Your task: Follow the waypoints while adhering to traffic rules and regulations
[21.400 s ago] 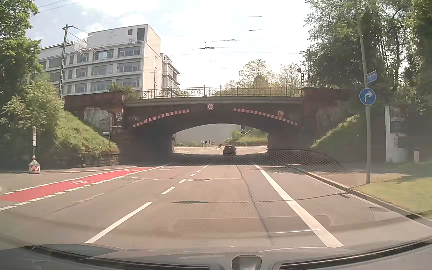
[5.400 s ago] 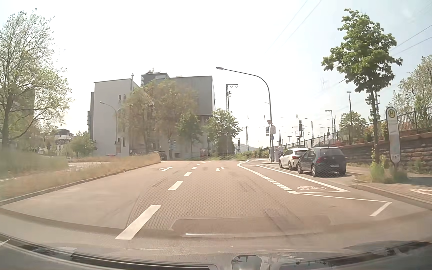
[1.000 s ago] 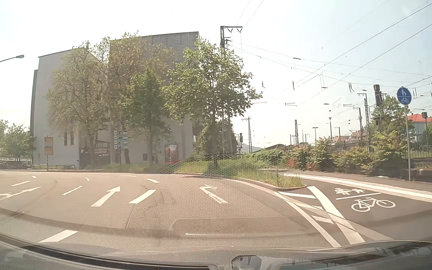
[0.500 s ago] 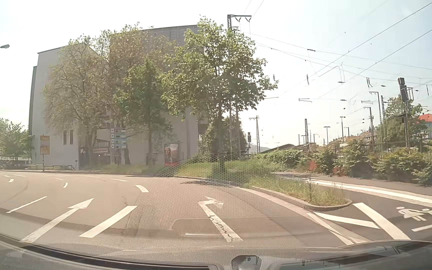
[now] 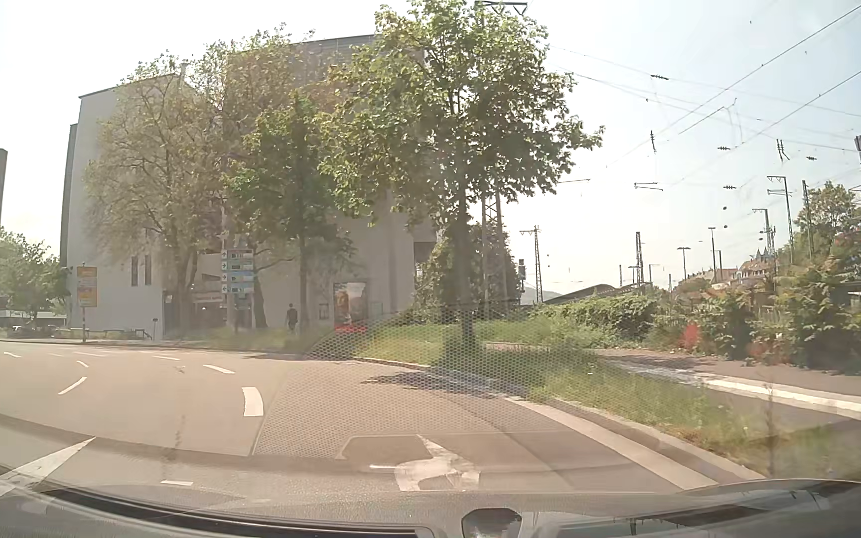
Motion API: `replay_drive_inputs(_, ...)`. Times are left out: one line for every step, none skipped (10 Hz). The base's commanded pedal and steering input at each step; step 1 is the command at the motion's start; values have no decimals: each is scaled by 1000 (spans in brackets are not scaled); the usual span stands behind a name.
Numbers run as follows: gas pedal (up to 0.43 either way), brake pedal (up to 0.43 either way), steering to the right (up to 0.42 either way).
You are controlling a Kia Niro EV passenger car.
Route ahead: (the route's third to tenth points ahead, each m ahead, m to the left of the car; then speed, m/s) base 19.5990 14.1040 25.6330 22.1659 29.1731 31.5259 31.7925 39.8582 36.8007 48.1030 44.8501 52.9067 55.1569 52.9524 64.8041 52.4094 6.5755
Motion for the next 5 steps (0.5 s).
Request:
replay_drive_inputs(118, 0, -71)
replay_drive_inputs(118, 0, -79)
replay_drive_inputs(118, 0, -85)
replay_drive_inputs(118, 0, -94)
replay_drive_inputs(118, 0, -103)
